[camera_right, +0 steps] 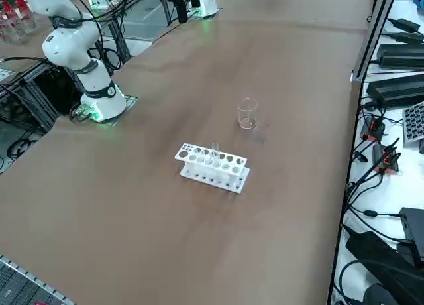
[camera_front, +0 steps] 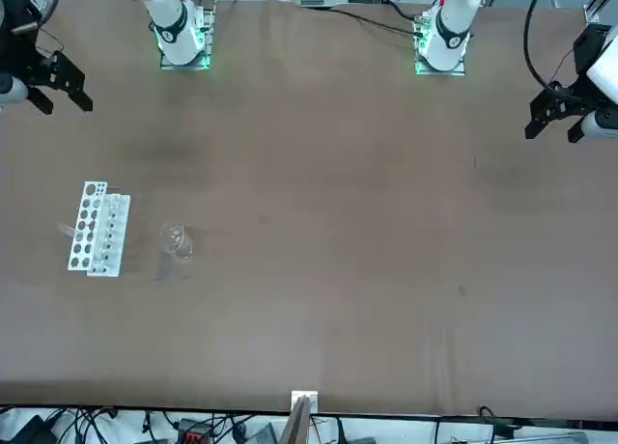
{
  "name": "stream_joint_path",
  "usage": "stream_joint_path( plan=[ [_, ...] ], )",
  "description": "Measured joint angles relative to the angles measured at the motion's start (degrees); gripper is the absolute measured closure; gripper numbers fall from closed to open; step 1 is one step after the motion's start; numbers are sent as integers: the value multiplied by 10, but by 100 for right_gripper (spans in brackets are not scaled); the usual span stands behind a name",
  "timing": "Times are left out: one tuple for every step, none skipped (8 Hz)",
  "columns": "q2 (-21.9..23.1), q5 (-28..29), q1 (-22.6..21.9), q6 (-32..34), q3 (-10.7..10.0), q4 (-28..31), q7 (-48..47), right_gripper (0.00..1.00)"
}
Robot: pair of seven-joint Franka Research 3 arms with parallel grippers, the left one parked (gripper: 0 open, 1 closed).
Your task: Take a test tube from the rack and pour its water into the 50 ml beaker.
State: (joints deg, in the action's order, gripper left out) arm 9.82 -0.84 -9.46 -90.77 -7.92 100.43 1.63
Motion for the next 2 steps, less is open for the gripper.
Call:
stream_joint_path(
  plan=[
    [0,0,0,-1,0,1,0,0],
    [0,0,0,-1,0,1,0,0]
  ],
)
